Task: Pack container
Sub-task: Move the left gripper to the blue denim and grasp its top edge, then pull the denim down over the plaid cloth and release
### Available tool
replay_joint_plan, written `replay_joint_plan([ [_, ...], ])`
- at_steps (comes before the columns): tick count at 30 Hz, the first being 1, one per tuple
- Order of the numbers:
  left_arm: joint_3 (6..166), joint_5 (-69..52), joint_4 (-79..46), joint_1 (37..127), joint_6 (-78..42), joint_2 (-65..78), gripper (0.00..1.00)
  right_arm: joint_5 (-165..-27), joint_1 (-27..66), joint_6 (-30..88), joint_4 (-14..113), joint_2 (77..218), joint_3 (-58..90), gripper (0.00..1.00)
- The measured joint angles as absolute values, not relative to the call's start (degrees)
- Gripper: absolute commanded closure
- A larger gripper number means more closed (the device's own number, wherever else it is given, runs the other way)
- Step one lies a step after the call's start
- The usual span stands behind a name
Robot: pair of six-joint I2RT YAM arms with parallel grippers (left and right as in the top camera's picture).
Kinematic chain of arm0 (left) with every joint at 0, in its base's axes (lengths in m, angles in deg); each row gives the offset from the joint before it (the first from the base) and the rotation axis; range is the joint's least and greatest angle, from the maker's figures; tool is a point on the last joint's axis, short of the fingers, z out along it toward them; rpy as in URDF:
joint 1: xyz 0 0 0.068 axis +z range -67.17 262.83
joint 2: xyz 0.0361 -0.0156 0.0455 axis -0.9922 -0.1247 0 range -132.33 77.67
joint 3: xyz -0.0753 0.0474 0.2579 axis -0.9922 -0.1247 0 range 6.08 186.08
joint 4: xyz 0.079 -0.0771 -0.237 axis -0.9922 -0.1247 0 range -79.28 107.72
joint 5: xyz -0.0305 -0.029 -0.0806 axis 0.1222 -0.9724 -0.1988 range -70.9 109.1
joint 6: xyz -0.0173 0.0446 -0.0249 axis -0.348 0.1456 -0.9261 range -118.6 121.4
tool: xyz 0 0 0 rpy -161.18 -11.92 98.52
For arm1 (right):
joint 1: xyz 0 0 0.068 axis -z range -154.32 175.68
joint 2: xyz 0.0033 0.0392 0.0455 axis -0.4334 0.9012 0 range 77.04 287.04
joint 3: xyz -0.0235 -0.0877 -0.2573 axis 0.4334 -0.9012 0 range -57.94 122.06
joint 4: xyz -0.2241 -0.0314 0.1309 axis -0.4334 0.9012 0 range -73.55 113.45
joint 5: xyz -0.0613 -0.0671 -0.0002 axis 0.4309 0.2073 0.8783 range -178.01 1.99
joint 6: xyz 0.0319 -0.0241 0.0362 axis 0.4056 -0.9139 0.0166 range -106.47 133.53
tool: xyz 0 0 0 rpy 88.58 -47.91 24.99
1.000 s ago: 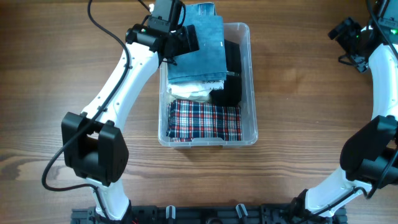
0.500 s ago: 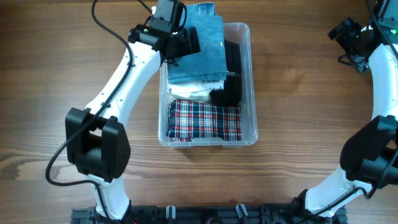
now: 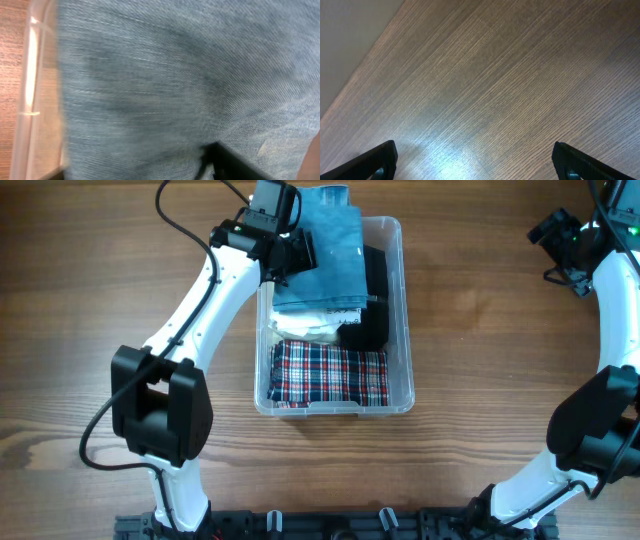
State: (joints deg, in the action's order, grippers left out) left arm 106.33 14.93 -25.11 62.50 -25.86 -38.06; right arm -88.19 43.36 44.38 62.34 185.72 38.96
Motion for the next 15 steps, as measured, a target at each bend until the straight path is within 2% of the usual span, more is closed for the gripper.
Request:
replay_joint_plan([
  [3, 106.3, 14.7, -25.2, 62.8, -25.8, -38.1, 0.74, -88.2, 43.4, 44.4, 62.3, 185.7, 39.0, 0.0],
  [6, 106.3, 14.6, -25.2, 62.8, -25.9, -38.1, 0.85, -88.2, 43.4, 44.4, 62.3, 185.7, 39.0, 0.0],
  [8, 106.3, 14.3, -25.1, 62.8, -25.8, -38.0, 0.96, -88.2, 43.4, 44.4, 62.3, 185.7, 39.0, 0.0],
  [15, 106.3, 12.5, -25.8, 62.7, -25.4, -35.3, 0.96, -88.2, 43.4, 44.4, 62.3, 185.7, 39.0, 0.0],
])
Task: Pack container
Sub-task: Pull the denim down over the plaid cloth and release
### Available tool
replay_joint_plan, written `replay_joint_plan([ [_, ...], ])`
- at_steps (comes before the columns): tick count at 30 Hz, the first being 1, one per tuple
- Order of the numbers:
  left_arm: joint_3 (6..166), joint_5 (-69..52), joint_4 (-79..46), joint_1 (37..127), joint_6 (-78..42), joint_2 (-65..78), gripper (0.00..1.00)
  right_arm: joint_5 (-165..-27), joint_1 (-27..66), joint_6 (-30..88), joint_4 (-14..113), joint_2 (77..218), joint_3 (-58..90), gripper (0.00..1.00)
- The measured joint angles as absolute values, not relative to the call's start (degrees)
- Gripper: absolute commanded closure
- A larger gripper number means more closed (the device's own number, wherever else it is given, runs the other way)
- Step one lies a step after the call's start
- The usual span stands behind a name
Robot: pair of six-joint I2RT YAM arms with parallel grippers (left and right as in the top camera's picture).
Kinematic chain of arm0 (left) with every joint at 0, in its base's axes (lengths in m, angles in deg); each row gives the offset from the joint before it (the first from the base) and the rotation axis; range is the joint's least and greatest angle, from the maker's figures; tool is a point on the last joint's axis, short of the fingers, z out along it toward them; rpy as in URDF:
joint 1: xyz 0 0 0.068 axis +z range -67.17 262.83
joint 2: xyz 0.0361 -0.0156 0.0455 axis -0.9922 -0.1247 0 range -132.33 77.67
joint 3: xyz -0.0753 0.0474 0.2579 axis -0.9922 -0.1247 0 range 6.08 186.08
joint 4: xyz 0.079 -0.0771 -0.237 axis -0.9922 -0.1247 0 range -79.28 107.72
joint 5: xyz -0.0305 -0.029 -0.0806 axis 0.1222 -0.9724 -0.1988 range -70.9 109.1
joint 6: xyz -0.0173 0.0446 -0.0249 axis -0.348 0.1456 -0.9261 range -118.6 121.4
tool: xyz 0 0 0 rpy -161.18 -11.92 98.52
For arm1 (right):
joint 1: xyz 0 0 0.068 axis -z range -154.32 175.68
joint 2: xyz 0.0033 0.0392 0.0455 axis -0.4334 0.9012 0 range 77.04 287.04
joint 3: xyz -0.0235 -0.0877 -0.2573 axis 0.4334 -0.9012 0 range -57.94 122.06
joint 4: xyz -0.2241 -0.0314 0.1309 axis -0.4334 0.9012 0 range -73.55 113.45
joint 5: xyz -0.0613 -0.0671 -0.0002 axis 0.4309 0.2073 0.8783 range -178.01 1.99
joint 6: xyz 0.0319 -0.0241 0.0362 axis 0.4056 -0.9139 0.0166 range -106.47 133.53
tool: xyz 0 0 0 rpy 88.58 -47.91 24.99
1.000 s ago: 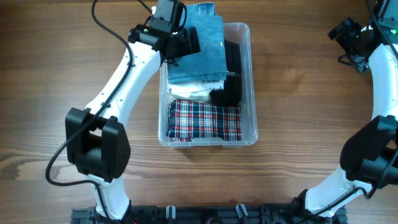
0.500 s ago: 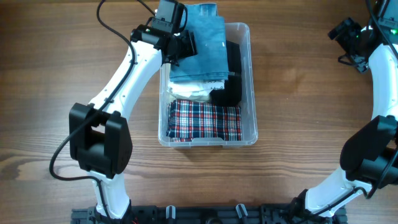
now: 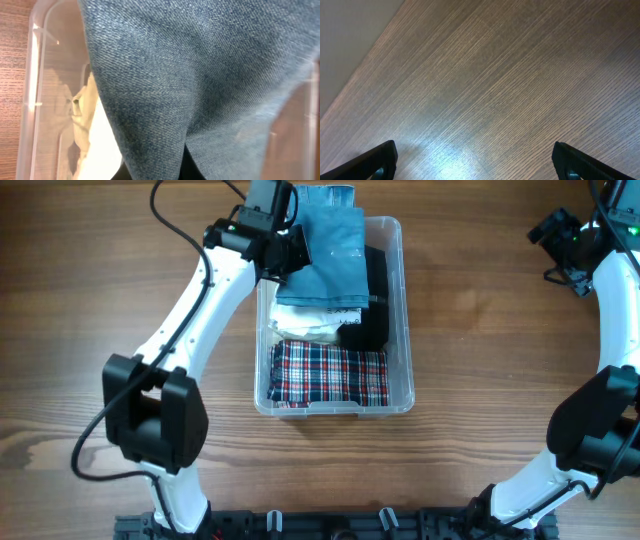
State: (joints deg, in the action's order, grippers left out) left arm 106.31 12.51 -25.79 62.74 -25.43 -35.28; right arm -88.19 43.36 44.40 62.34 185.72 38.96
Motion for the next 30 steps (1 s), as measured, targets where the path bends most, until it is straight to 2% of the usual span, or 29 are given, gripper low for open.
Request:
replay_joint_plan([
  [12, 105.8, 2.5, -33.1, 62.1, -17.1, -20.5, 0.96, -88.2, 43.4, 44.4, 62.3, 185.7, 39.0, 0.0],
  [19, 105.8, 1.1, -43.7, 60.9, -1.3, -9.9, 0.96, -88.2, 43.4, 44.4, 62.3, 185.7, 39.0, 0.0],
  [24, 105.7, 1.0, -55.1, 58.4, 11.8, -10.2, 0.96, -88.2, 43.4, 44.4, 62.3, 185.7, 39.0, 0.0],
  [30, 105.7, 0.9, -61.1, 51.6, 22.1, -11.8, 0.96, -88.2, 43.4, 44.4, 62.3, 185.7, 39.0, 0.0],
])
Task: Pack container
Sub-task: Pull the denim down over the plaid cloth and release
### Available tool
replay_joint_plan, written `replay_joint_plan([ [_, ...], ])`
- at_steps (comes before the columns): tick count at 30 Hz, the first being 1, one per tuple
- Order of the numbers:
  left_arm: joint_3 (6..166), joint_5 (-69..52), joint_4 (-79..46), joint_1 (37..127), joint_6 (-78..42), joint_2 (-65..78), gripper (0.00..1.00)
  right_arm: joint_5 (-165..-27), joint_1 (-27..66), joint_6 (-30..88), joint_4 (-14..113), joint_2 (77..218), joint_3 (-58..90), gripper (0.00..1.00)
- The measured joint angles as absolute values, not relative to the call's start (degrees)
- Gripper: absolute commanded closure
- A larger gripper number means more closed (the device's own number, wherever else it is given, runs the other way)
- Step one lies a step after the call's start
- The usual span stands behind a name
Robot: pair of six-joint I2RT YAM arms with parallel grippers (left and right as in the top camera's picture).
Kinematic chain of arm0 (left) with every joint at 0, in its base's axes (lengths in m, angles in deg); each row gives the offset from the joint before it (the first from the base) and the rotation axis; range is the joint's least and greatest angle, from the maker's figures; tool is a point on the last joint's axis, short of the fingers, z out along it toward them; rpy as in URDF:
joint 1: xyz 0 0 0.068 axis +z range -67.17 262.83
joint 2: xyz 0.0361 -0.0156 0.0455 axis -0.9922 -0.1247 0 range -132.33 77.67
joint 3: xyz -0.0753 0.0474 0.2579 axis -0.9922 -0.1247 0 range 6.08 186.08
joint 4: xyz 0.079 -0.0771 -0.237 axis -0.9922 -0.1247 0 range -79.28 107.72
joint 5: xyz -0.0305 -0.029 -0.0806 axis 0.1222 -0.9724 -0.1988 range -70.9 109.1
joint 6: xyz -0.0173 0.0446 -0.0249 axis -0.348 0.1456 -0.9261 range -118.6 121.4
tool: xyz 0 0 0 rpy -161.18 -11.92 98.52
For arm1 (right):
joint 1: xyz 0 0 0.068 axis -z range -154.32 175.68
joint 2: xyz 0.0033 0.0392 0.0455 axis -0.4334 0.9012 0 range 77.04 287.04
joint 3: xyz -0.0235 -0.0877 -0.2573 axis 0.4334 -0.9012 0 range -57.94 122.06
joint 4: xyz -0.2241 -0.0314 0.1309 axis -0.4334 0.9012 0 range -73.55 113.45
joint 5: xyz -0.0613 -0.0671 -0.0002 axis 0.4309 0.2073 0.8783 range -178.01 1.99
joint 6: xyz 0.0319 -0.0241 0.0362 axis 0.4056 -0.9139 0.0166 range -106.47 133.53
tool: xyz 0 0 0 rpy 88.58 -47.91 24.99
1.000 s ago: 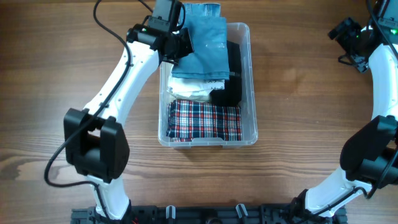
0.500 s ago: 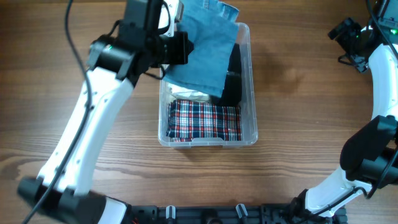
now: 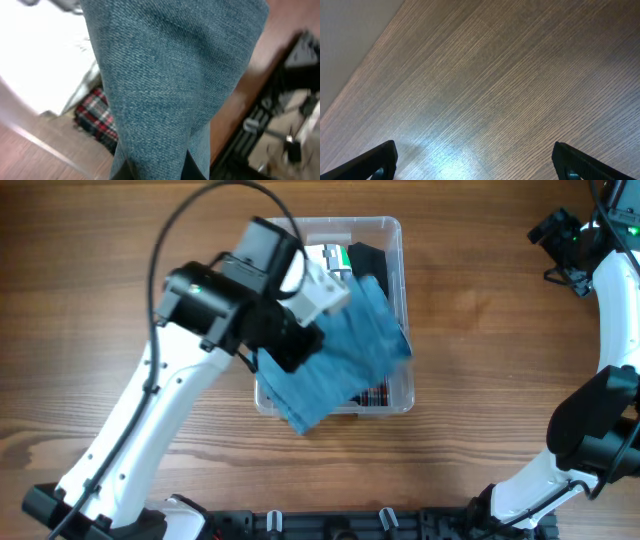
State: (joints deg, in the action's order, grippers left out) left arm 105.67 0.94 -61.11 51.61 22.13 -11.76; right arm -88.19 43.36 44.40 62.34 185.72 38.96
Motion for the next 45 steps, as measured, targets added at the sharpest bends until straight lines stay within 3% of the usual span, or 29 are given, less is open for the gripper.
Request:
replay_joint_plan([
  [13, 105.7, 2.3, -57.0, 48.0, 36.2, -14.0, 0.96, -88.2, 43.4, 44.4, 62.3, 185.7, 39.0, 0.0],
  [23, 105.7, 12.9, -57.0, 49.3, 40.9, -14.1, 0.96, -88.2, 43.4, 44.4, 62.3, 185.7, 39.0, 0.0],
  [34, 105.7, 5.1, -59.7, 50.8, 45.7, -16.2, 0.96, -88.2, 43.4, 44.4, 62.3, 185.7, 39.0, 0.0],
  [45, 105.7, 4.6, -60.5, 50.8, 46.8, -20.9, 0.92, -88.2, 43.4, 44.4, 62.3, 185.7, 39.0, 0.0],
])
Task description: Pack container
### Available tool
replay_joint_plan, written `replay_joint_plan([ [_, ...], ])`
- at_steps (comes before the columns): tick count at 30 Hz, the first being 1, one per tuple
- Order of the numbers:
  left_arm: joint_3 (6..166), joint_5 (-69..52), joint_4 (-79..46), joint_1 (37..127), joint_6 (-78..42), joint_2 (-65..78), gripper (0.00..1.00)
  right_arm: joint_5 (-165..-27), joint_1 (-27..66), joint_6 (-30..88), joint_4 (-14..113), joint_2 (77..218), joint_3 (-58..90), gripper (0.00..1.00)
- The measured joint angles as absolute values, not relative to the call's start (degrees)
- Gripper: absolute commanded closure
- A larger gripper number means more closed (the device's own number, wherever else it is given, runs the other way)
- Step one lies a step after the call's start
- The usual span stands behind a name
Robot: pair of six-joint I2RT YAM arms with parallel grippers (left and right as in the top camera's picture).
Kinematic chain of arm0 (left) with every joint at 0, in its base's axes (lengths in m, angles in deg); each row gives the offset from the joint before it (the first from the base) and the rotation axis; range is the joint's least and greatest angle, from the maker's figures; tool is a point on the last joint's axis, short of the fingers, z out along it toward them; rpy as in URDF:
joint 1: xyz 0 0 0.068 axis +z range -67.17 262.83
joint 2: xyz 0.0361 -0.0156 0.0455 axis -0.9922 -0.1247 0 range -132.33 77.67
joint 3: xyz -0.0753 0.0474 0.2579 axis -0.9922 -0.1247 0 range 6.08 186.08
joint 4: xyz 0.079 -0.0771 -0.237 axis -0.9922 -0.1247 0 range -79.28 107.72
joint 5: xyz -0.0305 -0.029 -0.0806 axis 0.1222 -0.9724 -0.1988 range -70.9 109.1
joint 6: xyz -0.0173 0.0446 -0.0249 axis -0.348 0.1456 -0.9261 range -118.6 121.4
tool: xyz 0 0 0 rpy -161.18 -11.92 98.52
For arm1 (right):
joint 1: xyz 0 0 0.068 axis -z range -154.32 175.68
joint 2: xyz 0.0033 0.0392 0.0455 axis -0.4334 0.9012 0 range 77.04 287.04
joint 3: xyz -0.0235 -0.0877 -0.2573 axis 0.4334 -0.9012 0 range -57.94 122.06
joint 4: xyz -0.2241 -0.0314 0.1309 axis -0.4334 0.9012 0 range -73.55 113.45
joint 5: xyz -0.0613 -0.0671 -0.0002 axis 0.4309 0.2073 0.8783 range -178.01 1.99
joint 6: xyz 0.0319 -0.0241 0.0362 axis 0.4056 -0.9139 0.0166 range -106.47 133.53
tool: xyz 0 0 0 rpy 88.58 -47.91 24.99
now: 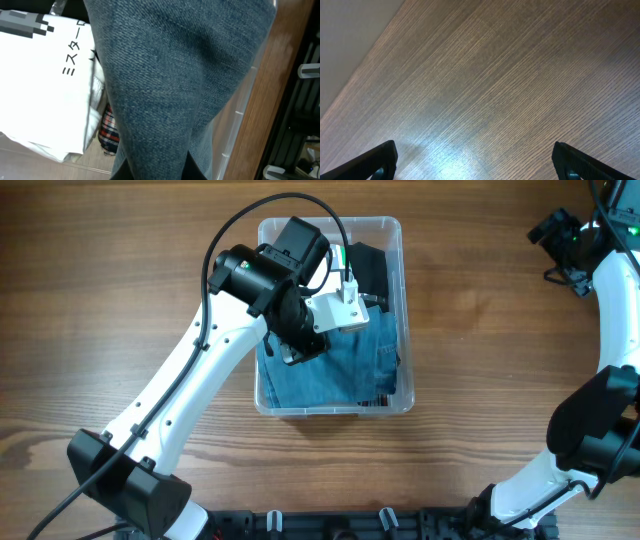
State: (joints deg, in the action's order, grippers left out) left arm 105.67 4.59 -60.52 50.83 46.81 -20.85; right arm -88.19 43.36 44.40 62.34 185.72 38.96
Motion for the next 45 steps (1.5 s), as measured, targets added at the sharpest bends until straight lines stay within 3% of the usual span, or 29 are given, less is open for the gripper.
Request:
replay_joint_plan([
  [5, 105.7, 2.9, -60.7, 50.8, 46.8, -20.9, 0.89, -88.2, 43.4, 44.4, 62.3, 185.7, 39.0, 0.0],
  [6, 105.7, 2.7, -60.7, 50.8, 46.9, -20.9, 0.56, -88.2, 43.4, 44.4, 62.3, 185.7, 39.0, 0.0],
  [7, 105.7, 2.6, -60.7, 50.8, 47.0, -20.9, 0.0, -88.2, 43.4, 44.4, 62.3, 185.7, 39.0, 0.0],
  [15, 105.7, 1.2, -59.7, 50.9, 47.2, -20.9, 0.0, -88.2, 43.4, 44.4, 62.3, 185.7, 39.0, 0.0],
  [22, 105.7, 1.5, -51.1, 50.9, 47.1, -20.9, 0.0, -88.2, 43.4, 44.4, 62.3, 185.7, 39.0, 0.0],
  [28, 105.7, 2.8, -44.0, 50.9, 34.9, -20.9, 0.0, -88.2, 43.4, 44.4, 62.3, 185.7, 39.0, 0.0],
  [30, 105.7, 3.2, -41.9, 50.9, 27.7, -21.2, 0.23, -88.2, 43.4, 44.4, 62.3, 185.7, 39.0, 0.0],
  [34, 105.9, 4.9, -40.9, 50.9, 13.5, -25.0, 0.46, -88.2, 43.4, 44.4, 62.3, 185.7, 39.0, 0.0],
  [41, 105.9, 15.8, -41.8, 50.9, -7.4, -36.3, 0.53, -88.2, 43.4, 44.4, 62.3, 185.7, 39.0, 0.0],
  [45, 106.1, 17.6, -42.2, 50.8, -15.4, -36.7, 0.52, -88.2, 43.4, 44.4, 62.3, 185.7, 39.0, 0.0],
])
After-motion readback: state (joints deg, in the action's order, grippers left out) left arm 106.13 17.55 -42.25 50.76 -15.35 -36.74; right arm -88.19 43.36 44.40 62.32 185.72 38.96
